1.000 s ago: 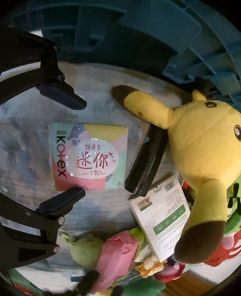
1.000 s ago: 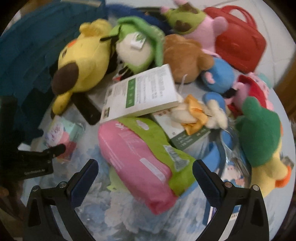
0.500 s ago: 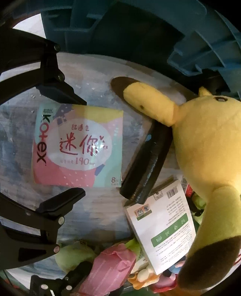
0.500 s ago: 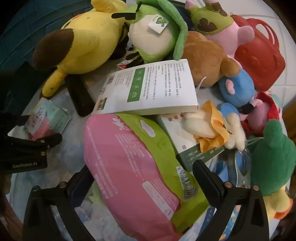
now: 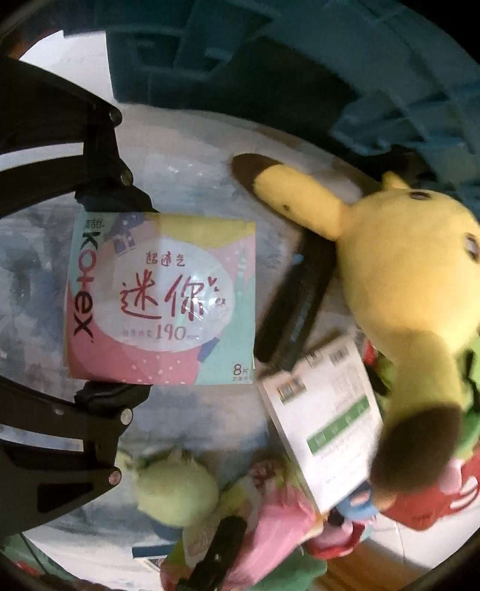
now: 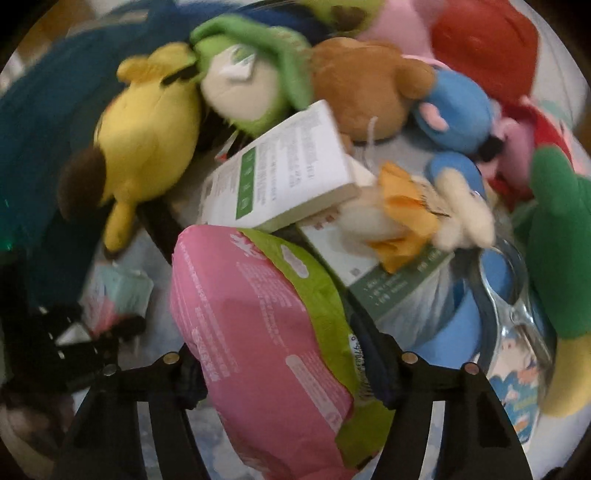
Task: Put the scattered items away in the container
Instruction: 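Grasp the square Kotex pack with the left gripper while the right grasps the pink-green wipe bag, then carry the Kotex pack and pink wipe bag over the blue crate with both grippers, then open both grippers to drop the Kotex pack and wipe bag into the crate, then move both grippers back toward the remaining items on the table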
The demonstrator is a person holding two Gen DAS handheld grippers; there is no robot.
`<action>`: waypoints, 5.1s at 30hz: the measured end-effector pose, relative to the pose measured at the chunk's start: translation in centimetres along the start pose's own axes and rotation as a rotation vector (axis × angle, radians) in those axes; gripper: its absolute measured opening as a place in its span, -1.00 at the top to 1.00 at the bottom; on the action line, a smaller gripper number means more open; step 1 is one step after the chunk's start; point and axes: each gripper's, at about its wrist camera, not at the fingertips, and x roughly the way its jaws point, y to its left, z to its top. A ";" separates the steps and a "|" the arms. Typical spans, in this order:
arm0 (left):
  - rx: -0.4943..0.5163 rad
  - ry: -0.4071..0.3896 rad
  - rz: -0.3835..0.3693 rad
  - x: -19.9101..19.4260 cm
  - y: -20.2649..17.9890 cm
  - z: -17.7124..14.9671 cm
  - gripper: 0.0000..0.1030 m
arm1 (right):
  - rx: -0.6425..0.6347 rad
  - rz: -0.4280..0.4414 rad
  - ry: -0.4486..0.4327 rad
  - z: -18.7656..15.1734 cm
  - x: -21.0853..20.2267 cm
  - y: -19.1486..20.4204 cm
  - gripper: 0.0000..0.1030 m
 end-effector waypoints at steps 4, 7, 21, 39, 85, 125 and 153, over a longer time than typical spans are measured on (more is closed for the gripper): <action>0.014 -0.038 -0.008 -1.8 -1.0 0.0 -0.30 | -0.018 -0.025 -0.004 -0.4 -0.6 0.4 -0.24; 0.021 -0.054 -0.011 -2.7 -1.4 0.2 -0.30 | -0.043 -0.033 -0.010 -0.4 -1.1 1.0 -0.23; 0.019 -0.161 -0.018 -8.0 -0.6 2.6 -0.30 | -0.136 -0.051 -0.091 -0.2 -5.7 2.8 -0.06; 0.017 -0.117 -0.016 -6.9 -2.1 0.6 -0.30 | -0.125 -0.062 -0.025 -2.8 -3.7 0.4 -0.01; -0.194 -0.539 0.254 -31.9 26.1 10.6 -0.30 | -0.580 0.101 -0.547 11.4 -20.5 38.3 0.24; -0.237 -0.480 0.173 -27.8 31.2 9.4 -0.70 | -0.485 0.031 -0.485 12.3 -14.3 40.5 -1.00; 0.007 -0.452 -0.012 -25.8 -0.4 5.1 -0.70 | -0.183 -0.136 -0.410 -0.6 -20.4 8.6 -1.00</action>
